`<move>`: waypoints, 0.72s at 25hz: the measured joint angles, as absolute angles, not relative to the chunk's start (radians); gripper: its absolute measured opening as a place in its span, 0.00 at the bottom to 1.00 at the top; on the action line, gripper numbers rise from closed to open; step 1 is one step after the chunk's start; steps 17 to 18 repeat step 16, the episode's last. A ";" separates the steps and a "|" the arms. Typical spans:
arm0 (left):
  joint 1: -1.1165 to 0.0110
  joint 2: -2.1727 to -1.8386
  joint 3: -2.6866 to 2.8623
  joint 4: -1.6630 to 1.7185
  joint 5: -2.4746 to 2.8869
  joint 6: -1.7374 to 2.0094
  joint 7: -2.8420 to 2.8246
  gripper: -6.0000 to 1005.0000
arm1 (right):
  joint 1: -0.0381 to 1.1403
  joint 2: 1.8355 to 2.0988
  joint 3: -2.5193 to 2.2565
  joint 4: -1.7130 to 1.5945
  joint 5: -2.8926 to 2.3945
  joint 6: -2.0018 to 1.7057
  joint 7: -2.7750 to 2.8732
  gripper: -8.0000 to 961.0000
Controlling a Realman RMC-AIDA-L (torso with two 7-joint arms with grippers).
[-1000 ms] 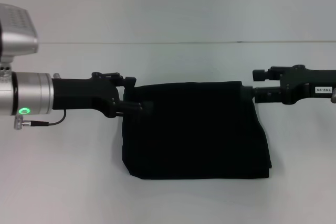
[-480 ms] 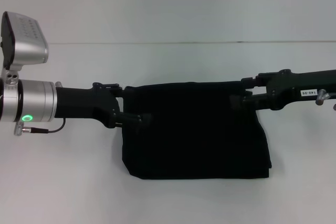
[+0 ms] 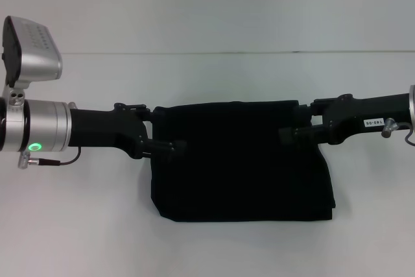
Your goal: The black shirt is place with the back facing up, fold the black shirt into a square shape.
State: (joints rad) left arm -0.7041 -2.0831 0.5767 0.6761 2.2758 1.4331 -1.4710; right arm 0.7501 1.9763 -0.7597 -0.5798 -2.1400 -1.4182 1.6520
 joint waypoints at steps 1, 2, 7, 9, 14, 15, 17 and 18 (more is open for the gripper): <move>-0.704 -2.083 0.577 0.676 2.276 1.434 -1.471 0.88 | 0.750 1.976 -0.760 -0.580 -2.140 -1.419 1.652 0.86; -0.704 -2.083 0.577 0.676 2.276 1.434 -1.471 0.88 | 0.750 1.977 -0.760 -0.580 -2.140 -1.420 1.652 0.86; -0.704 -2.083 0.577 0.676 2.278 1.436 -1.471 0.88 | 0.750 1.977 -0.763 -0.580 -2.141 -1.421 1.652 0.86; -0.704 -2.083 0.577 0.676 2.278 1.436 -1.472 0.88 | 0.750 1.977 -0.769 -0.580 -2.141 -1.422 1.652 0.86; -0.704 -2.083 0.578 0.674 2.278 1.434 -1.471 0.88 | 0.749 1.979 -0.778 -0.579 -2.141 -1.417 1.655 0.86; -0.704 -2.083 0.578 0.674 2.278 1.434 -1.471 0.88 | 0.750 1.979 -0.778 -0.579 -2.141 -1.416 1.655 0.86; -0.703 -2.083 0.578 0.674 2.278 1.434 -1.471 0.88 | 0.750 1.979 -0.779 -0.578 -2.141 -1.416 1.655 0.86; -0.703 -2.083 0.578 0.674 2.278 1.434 -1.471 0.88 | 0.750 1.979 -0.779 -0.578 -2.141 -1.416 1.655 0.86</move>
